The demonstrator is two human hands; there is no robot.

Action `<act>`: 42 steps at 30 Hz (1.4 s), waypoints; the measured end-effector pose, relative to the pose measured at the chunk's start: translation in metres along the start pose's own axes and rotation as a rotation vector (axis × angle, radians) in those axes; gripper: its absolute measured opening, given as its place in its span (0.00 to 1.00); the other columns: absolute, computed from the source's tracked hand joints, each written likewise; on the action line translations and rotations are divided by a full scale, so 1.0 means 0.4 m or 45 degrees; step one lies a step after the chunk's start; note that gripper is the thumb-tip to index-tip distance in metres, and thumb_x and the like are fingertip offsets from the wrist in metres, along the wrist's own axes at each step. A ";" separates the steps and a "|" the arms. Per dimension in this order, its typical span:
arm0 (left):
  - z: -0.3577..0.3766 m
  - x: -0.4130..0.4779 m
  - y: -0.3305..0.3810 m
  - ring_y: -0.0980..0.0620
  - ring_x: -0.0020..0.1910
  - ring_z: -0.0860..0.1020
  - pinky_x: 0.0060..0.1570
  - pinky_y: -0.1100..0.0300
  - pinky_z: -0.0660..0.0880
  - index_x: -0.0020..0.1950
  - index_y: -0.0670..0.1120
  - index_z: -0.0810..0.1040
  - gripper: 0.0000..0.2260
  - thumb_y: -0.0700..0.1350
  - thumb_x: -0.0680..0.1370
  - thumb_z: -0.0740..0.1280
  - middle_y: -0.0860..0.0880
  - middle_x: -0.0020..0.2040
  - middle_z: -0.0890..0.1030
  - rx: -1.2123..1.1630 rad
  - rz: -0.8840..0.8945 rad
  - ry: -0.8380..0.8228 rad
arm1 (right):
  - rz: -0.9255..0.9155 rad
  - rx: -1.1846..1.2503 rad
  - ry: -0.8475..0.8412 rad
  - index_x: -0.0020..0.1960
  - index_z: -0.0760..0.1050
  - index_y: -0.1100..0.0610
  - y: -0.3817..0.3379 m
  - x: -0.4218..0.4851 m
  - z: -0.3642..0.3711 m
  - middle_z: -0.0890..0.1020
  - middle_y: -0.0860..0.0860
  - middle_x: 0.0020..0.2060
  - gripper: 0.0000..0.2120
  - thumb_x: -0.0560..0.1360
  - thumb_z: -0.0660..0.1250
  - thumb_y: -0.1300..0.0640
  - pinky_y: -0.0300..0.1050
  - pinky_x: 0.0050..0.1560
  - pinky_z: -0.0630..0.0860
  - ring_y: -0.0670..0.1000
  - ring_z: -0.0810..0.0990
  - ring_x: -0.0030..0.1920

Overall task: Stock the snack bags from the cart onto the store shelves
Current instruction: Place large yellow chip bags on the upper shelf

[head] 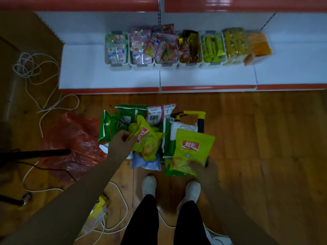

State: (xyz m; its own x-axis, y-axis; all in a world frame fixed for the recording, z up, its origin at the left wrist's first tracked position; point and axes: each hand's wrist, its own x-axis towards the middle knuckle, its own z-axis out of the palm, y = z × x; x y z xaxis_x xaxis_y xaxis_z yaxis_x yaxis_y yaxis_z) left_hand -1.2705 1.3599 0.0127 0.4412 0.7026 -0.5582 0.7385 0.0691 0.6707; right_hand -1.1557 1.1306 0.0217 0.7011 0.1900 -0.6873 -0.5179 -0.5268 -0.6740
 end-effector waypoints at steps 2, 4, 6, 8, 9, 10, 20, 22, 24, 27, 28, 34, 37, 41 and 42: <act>-0.017 -0.008 0.023 0.46 0.35 0.67 0.39 0.53 0.66 0.35 0.46 0.67 0.13 0.38 0.74 0.69 0.46 0.32 0.69 -0.062 0.104 0.014 | -0.065 0.078 -0.137 0.52 0.76 0.56 -0.023 -0.016 -0.013 0.82 0.53 0.45 0.14 0.70 0.72 0.68 0.39 0.38 0.78 0.49 0.81 0.42; -0.033 -0.026 0.063 0.50 0.35 0.71 0.37 0.59 0.69 0.36 0.49 0.71 0.11 0.38 0.74 0.70 0.51 0.35 0.73 -0.059 0.188 -0.011 | -0.108 0.086 -0.299 0.51 0.76 0.52 -0.063 -0.033 -0.025 0.83 0.48 0.44 0.15 0.70 0.72 0.67 0.34 0.36 0.78 0.42 0.82 0.39; -0.044 -0.040 0.111 0.53 0.38 0.75 0.38 0.62 0.70 0.41 0.48 0.75 0.08 0.36 0.74 0.70 0.53 0.39 0.76 -0.066 0.283 -0.083 | -0.136 0.133 -0.415 0.52 0.77 0.51 -0.118 -0.054 -0.024 0.84 0.44 0.43 0.15 0.70 0.73 0.66 0.34 0.38 0.78 0.41 0.83 0.39; -0.055 -0.072 0.182 0.57 0.38 0.76 0.40 0.63 0.73 0.42 0.50 0.76 0.08 0.37 0.74 0.70 0.54 0.40 0.78 -0.072 0.399 -0.172 | -0.198 0.166 -0.480 0.50 0.79 0.50 -0.184 -0.085 -0.028 0.85 0.42 0.39 0.13 0.70 0.73 0.64 0.37 0.41 0.78 0.42 0.83 0.40; -0.060 -0.089 0.218 0.61 0.38 0.77 0.40 0.64 0.74 0.42 0.53 0.76 0.10 0.37 0.74 0.70 0.54 0.41 0.78 -0.077 0.469 -0.202 | -0.236 0.166 -0.484 0.48 0.80 0.49 -0.218 -0.100 -0.031 0.85 0.41 0.37 0.11 0.71 0.72 0.64 0.37 0.41 0.79 0.42 0.83 0.40; -0.065 -0.105 0.254 0.63 0.37 0.78 0.40 0.65 0.75 0.42 0.54 0.76 0.11 0.37 0.75 0.69 0.55 0.42 0.79 -0.089 0.526 -0.238 | -0.276 0.166 -0.490 0.47 0.80 0.49 -0.253 -0.116 -0.038 0.85 0.40 0.36 0.10 0.71 0.72 0.63 0.36 0.41 0.78 0.42 0.83 0.40; -0.093 -0.205 0.533 0.46 0.40 0.81 0.43 0.51 0.78 0.49 0.46 0.80 0.06 0.46 0.78 0.65 0.46 0.43 0.84 -0.630 0.273 -0.516 | -0.335 0.420 -0.553 0.53 0.79 0.60 -0.465 -0.245 -0.160 0.85 0.54 0.45 0.10 0.73 0.68 0.65 0.49 0.51 0.81 0.52 0.84 0.43; -0.069 -0.220 0.554 0.44 0.42 0.81 0.45 0.50 0.78 0.50 0.46 0.79 0.08 0.50 0.78 0.66 0.43 0.46 0.83 -0.616 0.254 -0.466 | -0.356 0.512 -0.488 0.54 0.79 0.61 -0.471 -0.265 -0.160 0.84 0.57 0.50 0.11 0.72 0.69 0.65 0.52 0.54 0.80 0.55 0.84 0.46; -0.052 -0.230 0.569 0.43 0.44 0.81 0.48 0.47 0.79 0.50 0.48 0.79 0.12 0.55 0.76 0.66 0.42 0.48 0.83 -0.464 0.218 -0.410 | -0.371 0.559 -0.381 0.54 0.79 0.59 -0.470 -0.278 -0.160 0.84 0.58 0.51 0.11 0.72 0.70 0.64 0.54 0.55 0.79 0.57 0.83 0.49; -0.049 -0.248 0.606 0.47 0.36 0.81 0.41 0.50 0.81 0.56 0.43 0.78 0.19 0.57 0.77 0.65 0.44 0.43 0.83 -0.383 0.099 -0.564 | -0.401 0.569 -0.275 0.52 0.80 0.57 -0.473 -0.297 -0.179 0.85 0.55 0.48 0.10 0.71 0.71 0.64 0.54 0.54 0.80 0.56 0.84 0.47; -0.048 -0.252 0.618 0.49 0.33 0.81 0.36 0.54 0.81 0.56 0.42 0.78 0.17 0.55 0.78 0.64 0.45 0.40 0.83 -0.401 0.068 -0.639 | -0.411 0.568 -0.252 0.53 0.80 0.58 -0.478 -0.301 -0.188 0.85 0.56 0.48 0.11 0.71 0.71 0.64 0.54 0.54 0.79 0.57 0.84 0.48; -0.013 -0.271 0.716 0.43 0.39 0.79 0.41 0.51 0.79 0.53 0.43 0.78 0.12 0.51 0.79 0.63 0.40 0.52 0.81 -0.327 0.279 -0.572 | -0.397 0.606 -0.206 0.56 0.79 0.59 -0.517 -0.309 -0.267 0.84 0.58 0.52 0.14 0.71 0.72 0.62 0.57 0.57 0.78 0.59 0.82 0.52; 0.013 -0.281 0.783 0.44 0.43 0.79 0.43 0.56 0.79 0.55 0.43 0.78 0.15 0.54 0.79 0.62 0.43 0.52 0.80 -0.296 0.467 -0.440 | -0.402 0.668 -0.133 0.54 0.81 0.57 -0.536 -0.291 -0.348 0.84 0.57 0.51 0.14 0.69 0.74 0.58 0.58 0.59 0.76 0.58 0.83 0.51; 0.083 -0.294 0.871 0.47 0.43 0.81 0.47 0.51 0.79 0.48 0.49 0.78 0.15 0.60 0.78 0.61 0.45 0.46 0.82 -0.244 0.571 -0.471 | -0.463 0.777 -0.097 0.57 0.79 0.59 -0.564 -0.249 -0.478 0.84 0.58 0.53 0.23 0.63 0.75 0.56 0.57 0.58 0.77 0.58 0.83 0.52; 0.113 -0.303 0.894 0.48 0.42 0.81 0.43 0.54 0.79 0.51 0.48 0.78 0.14 0.57 0.78 0.62 0.46 0.46 0.81 -0.284 0.573 -0.531 | -0.486 0.789 -0.107 0.56 0.79 0.59 -0.571 -0.235 -0.510 0.84 0.57 0.52 0.21 0.64 0.74 0.57 0.55 0.56 0.79 0.57 0.84 0.50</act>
State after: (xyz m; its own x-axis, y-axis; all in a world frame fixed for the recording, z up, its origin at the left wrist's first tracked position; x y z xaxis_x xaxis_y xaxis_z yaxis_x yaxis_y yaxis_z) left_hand -1.0368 1.2675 0.2980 0.8765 0.3667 -0.3121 0.3319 0.0093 0.9433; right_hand -1.0035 1.0641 0.2954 0.8610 0.3429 -0.3757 -0.4447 0.1491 -0.8832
